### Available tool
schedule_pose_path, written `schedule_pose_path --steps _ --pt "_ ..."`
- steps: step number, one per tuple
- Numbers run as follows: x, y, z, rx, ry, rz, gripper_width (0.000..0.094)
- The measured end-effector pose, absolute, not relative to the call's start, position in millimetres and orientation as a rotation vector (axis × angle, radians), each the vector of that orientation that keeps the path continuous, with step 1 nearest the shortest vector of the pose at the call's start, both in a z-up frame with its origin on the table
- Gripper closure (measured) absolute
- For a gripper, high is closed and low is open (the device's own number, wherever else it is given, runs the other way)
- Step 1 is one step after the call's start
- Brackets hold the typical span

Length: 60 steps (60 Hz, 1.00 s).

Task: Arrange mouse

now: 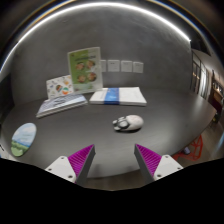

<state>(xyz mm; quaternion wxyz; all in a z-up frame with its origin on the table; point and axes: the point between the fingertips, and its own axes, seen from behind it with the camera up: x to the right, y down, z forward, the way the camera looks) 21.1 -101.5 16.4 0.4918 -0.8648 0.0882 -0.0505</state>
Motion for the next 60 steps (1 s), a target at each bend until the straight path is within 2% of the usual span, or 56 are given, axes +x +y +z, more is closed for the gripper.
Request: schedule_pose_path --steps 11,12,14,16,38,47,48,50,51,55,60 --pt "117.3 -58.0 -6.4 -2.146 0.119 -0.188 0.011" --pt "122.7 -54.2 -9.2 -2.152 0.106 -0.191 0.0056" --pt "128.7 -43.8 -7.1 -2.142 0.088 -0.173 0.0108" --pt "135.4 -36.0 -9.5 -2.152 0.086 -0.158 0.0114" --pt "153.0 62.1 -11.8 -2.228 -0.019 0.017 0.0114" --pt "144.7 94.3 -11.2 -2.205 -0.073 0.066 0.0126" --pt "144.4 96.2 -11.5 -2.206 -0.077 0.068 0.0093" --pt "142.3 98.7 -11.8 -2.205 -0.082 0.068 0.0171" --pt "142.8 99.2 -11.8 -2.205 -0.081 0.062 0.0263" --pt "142.5 98.3 -13.0 -2.203 -0.045 0.041 0.0291" --pt "143.3 95.7 -13.8 -2.217 -0.003 -0.012 0.038"
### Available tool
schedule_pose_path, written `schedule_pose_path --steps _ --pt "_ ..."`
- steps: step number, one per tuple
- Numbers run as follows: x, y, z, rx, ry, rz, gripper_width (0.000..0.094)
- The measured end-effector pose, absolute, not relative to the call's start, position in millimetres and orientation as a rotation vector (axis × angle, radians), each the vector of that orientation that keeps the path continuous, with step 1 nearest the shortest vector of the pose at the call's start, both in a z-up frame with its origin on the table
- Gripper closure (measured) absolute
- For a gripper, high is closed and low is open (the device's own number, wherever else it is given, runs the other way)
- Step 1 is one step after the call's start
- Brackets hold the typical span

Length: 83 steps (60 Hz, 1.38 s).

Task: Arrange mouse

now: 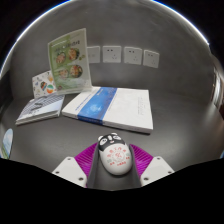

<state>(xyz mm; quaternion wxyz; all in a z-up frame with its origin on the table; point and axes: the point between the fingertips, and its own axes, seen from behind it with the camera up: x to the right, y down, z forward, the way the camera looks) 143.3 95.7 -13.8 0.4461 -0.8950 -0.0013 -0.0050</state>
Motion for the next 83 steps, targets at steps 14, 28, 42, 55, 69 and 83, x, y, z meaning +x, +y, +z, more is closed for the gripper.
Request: schedule_pose_path --steps 14,28,42,55,69,83 --pt "93.2 57.1 45.7 -2.101 0.164 -0.154 0.0467" --pt "-142.7 -4.1 144.4 -1.912 0.159 -0.122 0.0472" --pt "-344.2 -33.2 48.0 -2.087 0.144 0.019 0.0474" --pt "-373.6 -36.8 1.4 -2.182 0.199 -0.038 0.0472" --pt "-377.8 -45.9 -1.3 -2.221 0.132 0.024 0.0139" --pt "-342.0 -112.9 20.3 -2.216 0.089 0.082 0.0081"
